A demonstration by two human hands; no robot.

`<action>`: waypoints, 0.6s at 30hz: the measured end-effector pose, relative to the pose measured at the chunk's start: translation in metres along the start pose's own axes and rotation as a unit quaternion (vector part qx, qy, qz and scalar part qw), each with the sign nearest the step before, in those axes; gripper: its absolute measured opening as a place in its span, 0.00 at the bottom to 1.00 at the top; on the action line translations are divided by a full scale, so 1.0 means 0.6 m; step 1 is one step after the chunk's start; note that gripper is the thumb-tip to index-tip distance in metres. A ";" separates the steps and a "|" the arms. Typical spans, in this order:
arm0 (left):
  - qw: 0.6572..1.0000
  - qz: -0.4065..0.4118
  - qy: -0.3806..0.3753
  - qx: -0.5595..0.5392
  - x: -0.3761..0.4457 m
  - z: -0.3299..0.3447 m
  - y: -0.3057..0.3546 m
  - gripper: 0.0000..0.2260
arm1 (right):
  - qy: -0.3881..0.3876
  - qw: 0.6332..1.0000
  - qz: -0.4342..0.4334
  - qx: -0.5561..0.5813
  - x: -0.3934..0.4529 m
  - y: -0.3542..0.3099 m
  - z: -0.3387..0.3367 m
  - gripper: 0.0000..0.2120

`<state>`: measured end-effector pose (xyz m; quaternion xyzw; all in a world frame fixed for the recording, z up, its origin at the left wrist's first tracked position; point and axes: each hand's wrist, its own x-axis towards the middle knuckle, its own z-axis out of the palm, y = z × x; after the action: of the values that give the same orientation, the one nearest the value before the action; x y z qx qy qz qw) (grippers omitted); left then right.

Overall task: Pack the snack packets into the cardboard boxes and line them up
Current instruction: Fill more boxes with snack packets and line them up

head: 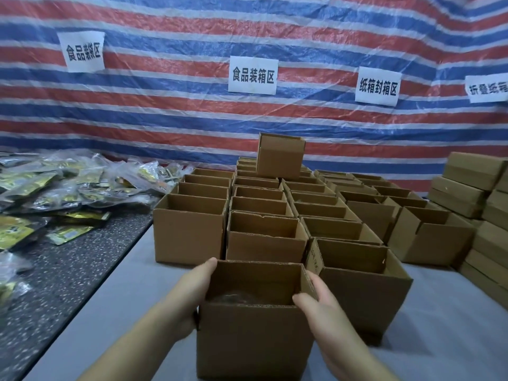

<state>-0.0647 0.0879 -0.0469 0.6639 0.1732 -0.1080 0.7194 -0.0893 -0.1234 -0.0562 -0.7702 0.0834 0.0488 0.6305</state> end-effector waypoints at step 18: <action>0.924 0.363 0.096 0.070 0.069 0.107 0.370 0.35 | 0.135 0.970 -0.200 0.023 0.190 -0.393 -0.084 0.10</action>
<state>0.0657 0.0485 0.1444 0.7369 -0.0194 0.2130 0.6413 0.0659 -0.1352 0.1603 -0.7560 0.0135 -0.1847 0.6279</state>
